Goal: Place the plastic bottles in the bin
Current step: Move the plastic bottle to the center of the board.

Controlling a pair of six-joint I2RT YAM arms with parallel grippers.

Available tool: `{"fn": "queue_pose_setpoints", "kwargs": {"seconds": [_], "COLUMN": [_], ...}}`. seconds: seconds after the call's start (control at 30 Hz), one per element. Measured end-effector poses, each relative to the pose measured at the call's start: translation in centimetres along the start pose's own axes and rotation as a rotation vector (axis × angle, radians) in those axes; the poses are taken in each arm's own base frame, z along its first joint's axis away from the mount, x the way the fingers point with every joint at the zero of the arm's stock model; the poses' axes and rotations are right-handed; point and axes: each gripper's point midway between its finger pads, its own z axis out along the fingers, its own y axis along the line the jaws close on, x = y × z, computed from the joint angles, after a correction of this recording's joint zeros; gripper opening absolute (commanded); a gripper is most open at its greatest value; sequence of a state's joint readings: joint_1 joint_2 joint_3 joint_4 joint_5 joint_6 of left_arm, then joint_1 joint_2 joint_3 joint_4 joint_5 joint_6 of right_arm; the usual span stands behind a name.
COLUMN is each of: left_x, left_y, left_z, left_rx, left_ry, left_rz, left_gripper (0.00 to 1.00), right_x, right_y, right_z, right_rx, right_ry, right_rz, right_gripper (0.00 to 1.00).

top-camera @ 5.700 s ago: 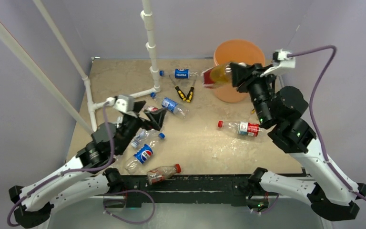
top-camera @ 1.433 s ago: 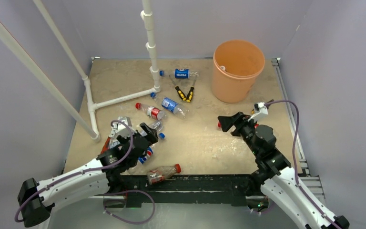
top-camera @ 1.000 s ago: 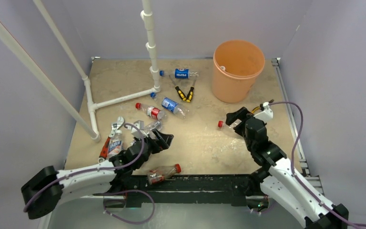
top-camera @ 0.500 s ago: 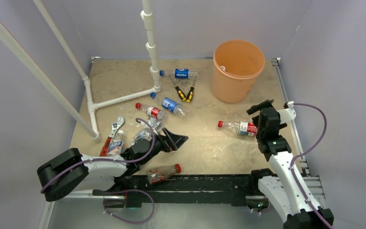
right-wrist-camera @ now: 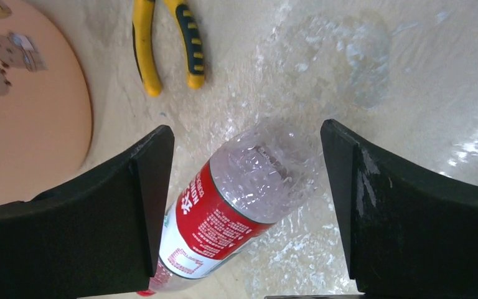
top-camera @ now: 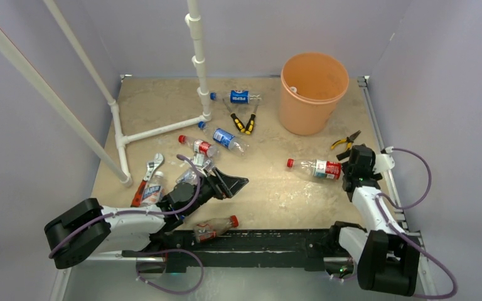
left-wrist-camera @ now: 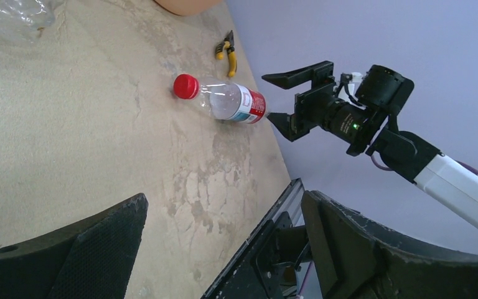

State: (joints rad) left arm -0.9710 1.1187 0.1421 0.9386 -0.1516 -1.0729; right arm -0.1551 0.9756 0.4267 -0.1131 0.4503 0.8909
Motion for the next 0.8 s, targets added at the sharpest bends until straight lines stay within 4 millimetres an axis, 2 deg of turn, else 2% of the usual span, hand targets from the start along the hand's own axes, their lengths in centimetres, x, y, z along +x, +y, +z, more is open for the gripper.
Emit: {"fn": "queue_pose_setpoints", "kwargs": {"seconds": [0.2, 0.5, 0.67, 0.8], "left_x": [0.3, 1.2, 2.3, 2.6], "left_y": [0.1, 0.9, 1.9, 2.1], "left_z": [0.0, 0.9, 1.6, 1.8], "left_rx": [-0.009, -0.043, -0.076, -0.083], "left_ry": [0.018, 0.05, 0.085, 0.097], "left_rz": [0.002, -0.001, -0.006, -0.018], "left_gripper": [0.92, 0.91, 0.9, 0.89], "right_x": [2.8, 3.3, 5.4, 5.4], "right_y": [0.7, 3.9, 3.2, 3.0], "right_z": [0.1, -3.7, -5.0, -5.3], "right_rx": [-0.094, -0.325, -0.355, -0.354], "right_ry": [0.093, 0.135, 0.208, 0.205], "right_rz": [0.001, 0.035, 0.027, 0.038], "right_gripper": [0.77, 0.73, 0.76, 0.77]}}
